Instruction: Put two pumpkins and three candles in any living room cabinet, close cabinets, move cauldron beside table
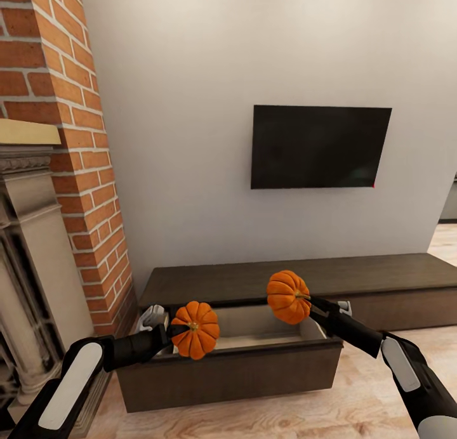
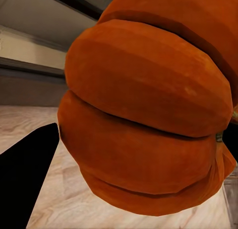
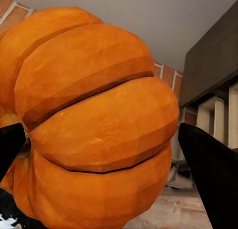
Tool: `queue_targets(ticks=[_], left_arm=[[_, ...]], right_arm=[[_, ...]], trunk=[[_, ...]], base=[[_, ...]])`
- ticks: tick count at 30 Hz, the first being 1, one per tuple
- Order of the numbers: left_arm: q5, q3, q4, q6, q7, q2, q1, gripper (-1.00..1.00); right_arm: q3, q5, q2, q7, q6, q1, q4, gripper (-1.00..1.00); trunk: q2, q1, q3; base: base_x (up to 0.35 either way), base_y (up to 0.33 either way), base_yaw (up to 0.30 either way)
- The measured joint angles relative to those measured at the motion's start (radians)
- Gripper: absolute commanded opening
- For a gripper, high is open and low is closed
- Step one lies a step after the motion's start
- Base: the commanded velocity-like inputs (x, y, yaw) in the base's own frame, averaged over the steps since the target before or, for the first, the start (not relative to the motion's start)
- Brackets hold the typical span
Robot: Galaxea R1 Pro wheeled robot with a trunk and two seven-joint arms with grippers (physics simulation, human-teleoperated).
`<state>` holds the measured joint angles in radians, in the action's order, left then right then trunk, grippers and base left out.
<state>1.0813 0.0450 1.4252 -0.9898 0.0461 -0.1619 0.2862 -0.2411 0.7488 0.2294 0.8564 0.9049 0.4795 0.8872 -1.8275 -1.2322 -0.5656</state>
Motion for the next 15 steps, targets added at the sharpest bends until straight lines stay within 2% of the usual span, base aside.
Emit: queue_targets(ticks=[7, 10, 15], left_arm=[[-0.004, 0.001, 0.006, -0.001, -0.001, -0.002, 0.000, -1.00], [-0.002, 0.002, 0.008, 0.000, -0.001, -0.002, 0.000, -1.00], [-0.003, 0.003, 0.008, 0.001, -0.001, -0.002, 0.000, -1.00]], right_arm=[[0.000, -0.003, 0.001, 0.000, -0.001, 0.000, 0.000, -1.00], [0.000, -0.003, 0.001, 0.000, -0.001, 0.000, 0.000, -1.00], [0.000, -0.003, 0.001, 0.000, -0.001, 0.000, 0.000, -1.00]], trunk=[[0.000, 0.000, 0.000], [0.000, 0.000, 0.001], [0.000, 0.000, 0.004]], base=[[0.000, -0.029, 0.003], [0.018, -0.216, 0.114], [0.063, -0.269, 0.217]])
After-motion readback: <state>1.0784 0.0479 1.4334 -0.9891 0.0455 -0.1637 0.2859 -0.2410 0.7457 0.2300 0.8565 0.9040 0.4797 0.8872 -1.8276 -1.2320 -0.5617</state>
